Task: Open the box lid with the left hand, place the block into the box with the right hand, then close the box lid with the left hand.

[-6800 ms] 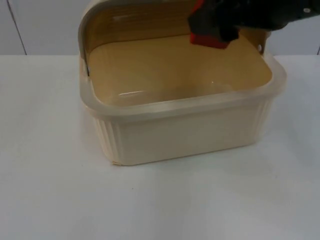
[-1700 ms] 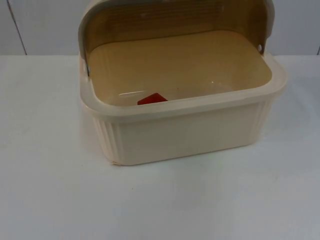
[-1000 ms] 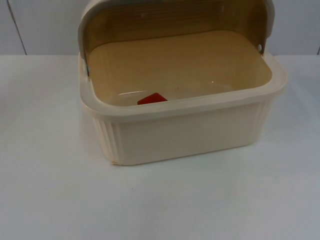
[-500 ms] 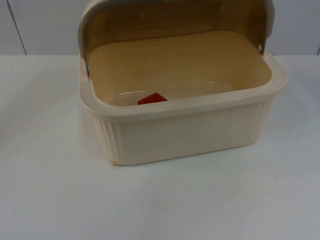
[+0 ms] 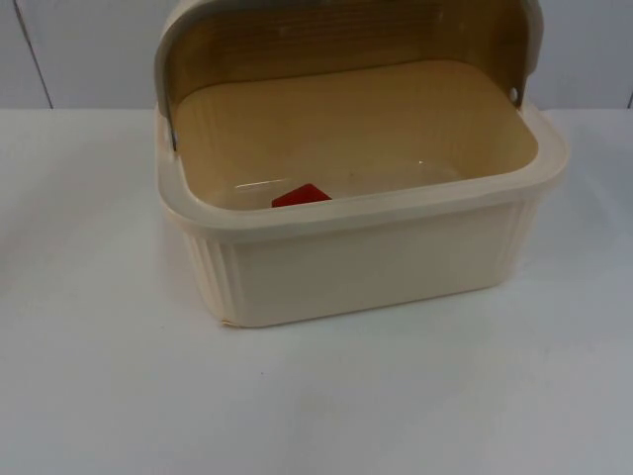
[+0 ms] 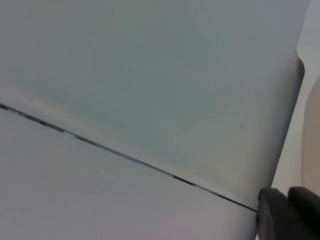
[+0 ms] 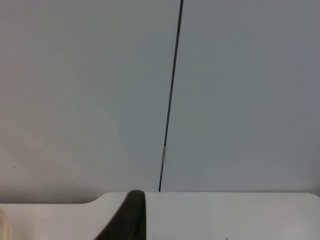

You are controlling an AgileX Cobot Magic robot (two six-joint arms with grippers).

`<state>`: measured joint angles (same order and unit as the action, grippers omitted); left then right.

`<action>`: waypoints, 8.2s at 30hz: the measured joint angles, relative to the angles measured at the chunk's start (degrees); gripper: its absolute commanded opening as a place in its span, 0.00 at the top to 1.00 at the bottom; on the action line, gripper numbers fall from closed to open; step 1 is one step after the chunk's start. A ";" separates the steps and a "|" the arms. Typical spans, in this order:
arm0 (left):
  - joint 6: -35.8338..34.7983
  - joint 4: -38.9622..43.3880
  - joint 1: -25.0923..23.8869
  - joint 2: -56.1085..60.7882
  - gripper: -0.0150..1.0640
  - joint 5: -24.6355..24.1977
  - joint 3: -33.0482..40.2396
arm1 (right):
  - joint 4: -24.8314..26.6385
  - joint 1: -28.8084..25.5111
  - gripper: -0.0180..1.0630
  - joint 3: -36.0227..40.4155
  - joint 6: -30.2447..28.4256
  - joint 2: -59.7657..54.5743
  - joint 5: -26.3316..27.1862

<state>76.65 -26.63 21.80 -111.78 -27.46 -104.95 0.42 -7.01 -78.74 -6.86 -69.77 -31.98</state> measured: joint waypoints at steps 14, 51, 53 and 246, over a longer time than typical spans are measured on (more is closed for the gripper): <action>0.00 -4.53 0.00 -2.04 0.99 -6.55 -0.22 | 0.00 0.00 0.01 0.00 0.00 0.00 -0.10; -24.48 2.74 1.84 -3.19 0.99 -6.89 0.55 | 0.00 0.00 0.01 0.00 0.00 0.00 -0.10; -26.06 4.76 2.17 -3.19 0.99 -6.89 0.55 | 0.00 0.00 0.01 0.00 0.00 0.00 -0.10; -70.88 27.08 -16.47 42.67 0.01 -2.54 36.23 | 2.72 0.00 0.01 20.57 0.38 8.42 3.25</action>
<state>5.78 0.44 5.33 -69.11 -30.00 -68.72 3.13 -7.01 -58.17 -6.48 -61.35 -28.73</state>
